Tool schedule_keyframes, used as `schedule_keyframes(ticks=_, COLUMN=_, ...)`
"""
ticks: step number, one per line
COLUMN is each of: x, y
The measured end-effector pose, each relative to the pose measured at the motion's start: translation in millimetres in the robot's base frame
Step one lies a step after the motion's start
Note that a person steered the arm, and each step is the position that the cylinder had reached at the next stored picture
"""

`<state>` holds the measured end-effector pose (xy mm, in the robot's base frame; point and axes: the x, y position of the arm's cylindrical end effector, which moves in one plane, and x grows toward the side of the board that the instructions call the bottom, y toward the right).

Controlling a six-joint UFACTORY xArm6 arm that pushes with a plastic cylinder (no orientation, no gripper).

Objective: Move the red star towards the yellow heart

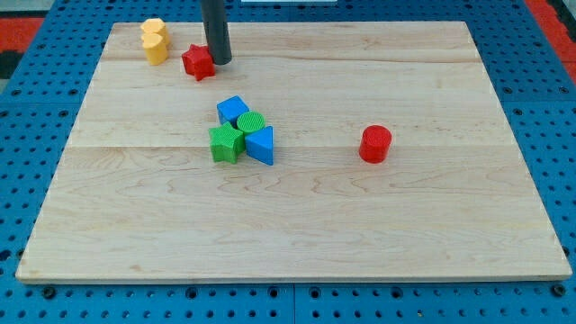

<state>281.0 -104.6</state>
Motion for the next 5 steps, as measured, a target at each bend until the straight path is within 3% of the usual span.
schedule_keyframes(ticks=1, x=26.0, y=4.8)
schedule_keyframes(ticks=2, x=29.6, y=-35.0)
schedule_keyframes(ticks=4, x=4.8, y=-59.2)
schedule_keyframes(ticks=5, x=37.9, y=32.5)
